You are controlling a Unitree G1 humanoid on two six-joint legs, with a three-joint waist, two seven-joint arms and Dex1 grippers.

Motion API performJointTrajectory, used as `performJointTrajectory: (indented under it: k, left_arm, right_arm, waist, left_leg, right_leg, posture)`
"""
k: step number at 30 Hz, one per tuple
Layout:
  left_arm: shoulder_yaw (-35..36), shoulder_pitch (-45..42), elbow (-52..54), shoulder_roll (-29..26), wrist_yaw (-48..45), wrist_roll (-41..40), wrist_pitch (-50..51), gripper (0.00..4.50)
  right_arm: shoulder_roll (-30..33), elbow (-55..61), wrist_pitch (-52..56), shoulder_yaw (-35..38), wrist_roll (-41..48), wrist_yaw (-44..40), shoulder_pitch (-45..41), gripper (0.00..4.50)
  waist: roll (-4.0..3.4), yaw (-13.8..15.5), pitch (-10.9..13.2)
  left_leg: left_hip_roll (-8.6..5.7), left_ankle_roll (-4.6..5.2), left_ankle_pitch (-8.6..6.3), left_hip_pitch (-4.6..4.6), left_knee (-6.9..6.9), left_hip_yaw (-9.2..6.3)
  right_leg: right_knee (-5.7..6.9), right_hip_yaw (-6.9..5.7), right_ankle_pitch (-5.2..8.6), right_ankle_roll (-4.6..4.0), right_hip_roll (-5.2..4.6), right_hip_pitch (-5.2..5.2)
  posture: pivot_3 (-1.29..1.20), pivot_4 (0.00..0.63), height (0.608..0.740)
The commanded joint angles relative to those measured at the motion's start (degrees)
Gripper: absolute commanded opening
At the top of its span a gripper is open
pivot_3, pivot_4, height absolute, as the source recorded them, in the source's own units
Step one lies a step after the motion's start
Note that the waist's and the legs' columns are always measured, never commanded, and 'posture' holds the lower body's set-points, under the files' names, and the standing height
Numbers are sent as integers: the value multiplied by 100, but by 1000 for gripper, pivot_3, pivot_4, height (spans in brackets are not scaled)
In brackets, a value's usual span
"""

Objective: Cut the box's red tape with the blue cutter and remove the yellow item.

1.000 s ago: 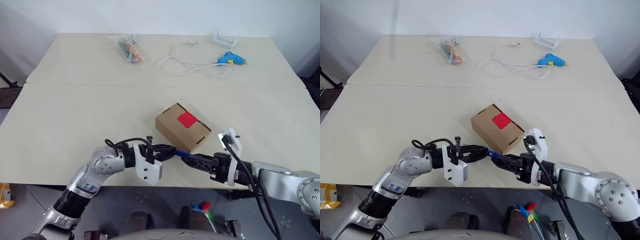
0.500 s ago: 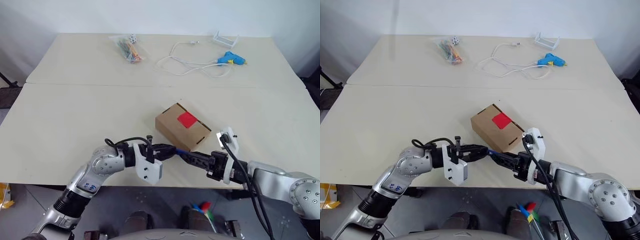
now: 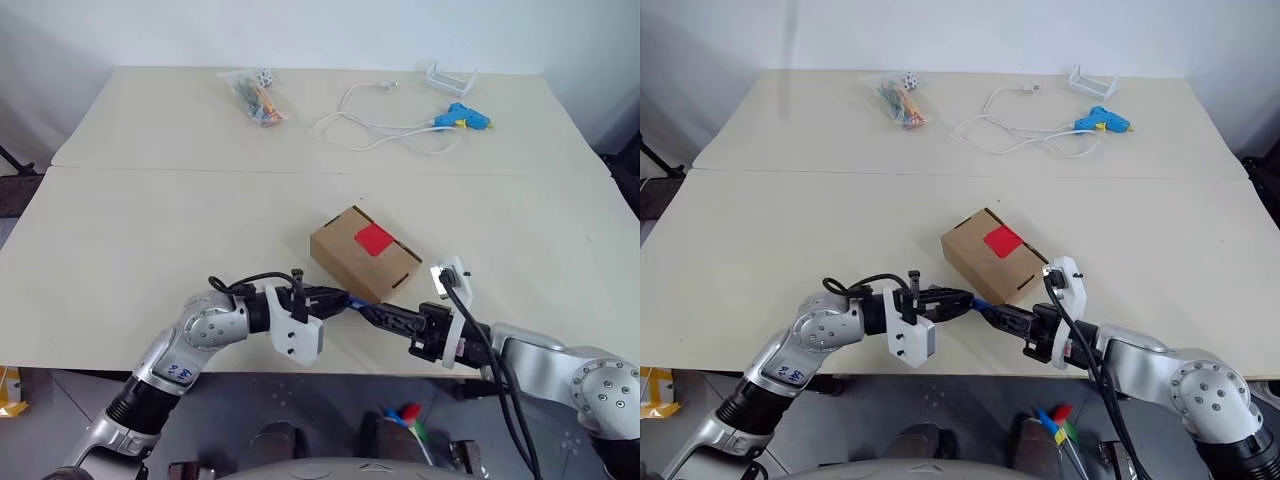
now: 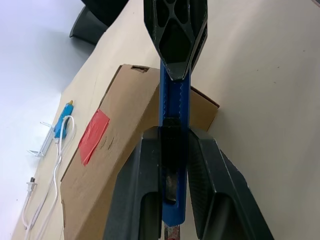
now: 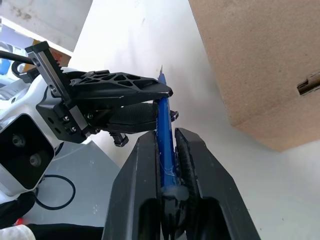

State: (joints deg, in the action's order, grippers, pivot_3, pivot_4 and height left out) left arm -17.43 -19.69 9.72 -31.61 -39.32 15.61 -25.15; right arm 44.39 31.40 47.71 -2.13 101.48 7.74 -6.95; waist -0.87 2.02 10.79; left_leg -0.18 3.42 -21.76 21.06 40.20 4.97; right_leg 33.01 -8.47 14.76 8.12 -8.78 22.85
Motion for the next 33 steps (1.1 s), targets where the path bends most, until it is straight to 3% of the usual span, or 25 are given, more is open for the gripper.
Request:
performJointTrajectory:
  k: [1, 4, 7, 11, 14, 18, 22, 25, 28, 33]
  left_arm:
    - [27, 79, 300, -66, -397, -849, 151, 1123]
    - [84, 310, 466, -339, -900, -1490, 446, 1960]
    - [426, 828, 669, -973, -1452, -2209, 1240, 2898]
    - [1206, 1287, 631, -1505, -1644, -3070, 2454, 2909]
    - [1759, 1356, 221, -1578, -1555, -3399, 2978, 2909]
    - [2247, 1352, -543, -1578, -1757, -3747, 3354, 2005]
    - [2360, 986, -833, -1220, -1632, -4008, 3778, 787]
    - [2110, 515, -660, -1023, -1796, -4150, 4192, 1]
    - [1744, -108, -509, -843, -1899, -4107, 4537, 0]
    - [861, -1762, -952, -98, -1793, -3696, 5016, 0]
  right_arm:
    - [-24, 76, -14, 158, 36, -155, 85, 162]
    - [170, 233, 142, 298, 125, -597, 195, 162]
    - [741, 545, 454, 775, 176, -1315, 523, 162]
    - [1395, 687, 776, 1972, 341, -2175, 1432, 162]
    - [1633, 636, 1042, 3036, 175, -2680, 2208, 162]
    - [1632, 443, 1296, 4783, -1361, -3716, 3347, 162]
    - [1497, -36, 1347, 6217, -2105, -4347, 4010, 162]
    - [1686, -196, 1023, 6404, -2883, -4673, 3856, 162]
    - [1968, -330, 852, 6303, -3148, -4748, 3259, 162]
    - [3014, -417, 884, 5350, -3096, -4495, 1767, 162]
  waist:
    - [0, -5, 0]
    - [-1, -40, -1]
    - [-4, -59, 0]
    - [-4, -37, 0]
    - [-2, 18, 0]
    - [-2, 84, -1]
    - [2, 128, -1]
    - [14, 114, -6]
    - [12, 83, -6]
    - [11, 67, -4]
  left_leg:
    - [0, 0, 0, 0, 0, 0]
    - [1, 0, 0, 0, 1, -2]
    - [4, -2, -1, -1, -1, -5]
    - [9, -3, -1, 0, 1, -6]
    - [6, -2, -1, 2, 13, -16]
    - [4, -1, -2, -2, 15, -11]
    - [-3, 3, -5, -1, 13, -3]
    - [-2, 2, -5, -5, 13, 1]
    - [-4, 3, -4, -16, 13, 22]
    - [-3, -1, 1, -40, 13, 35]
  right_leg:
    - [0, 0, 0, 0, 0, 0]
    - [0, 1, 0, 0, 0, 0]
    - [3, 0, 0, 0, 4, 0]
    - [1, 5, 0, 0, 12, 1]
    - [-1, 9, -1, 1, 12, -9]
    - [-2, 20, -2, 3, 16, -13]
    - [-3, 37, -4, 7, 16, -9]
    - [-4, 53, -5, 8, 20, -9]
    - [0, 75, -5, 8, 21, -8]
    - [27, 89, -5, 8, 23, -10]
  posture:
    - [0, 150, 740]
    - [0, 150, 740]
    - [0, 150, 740]
    - [0, 150, 740]
    - [0, 150, 740]
    - [0, 150, 740]
    - [0, 150, 740]
    - [0, 150, 740]
    - [0, 150, 740]
    - [0, 150, 740]
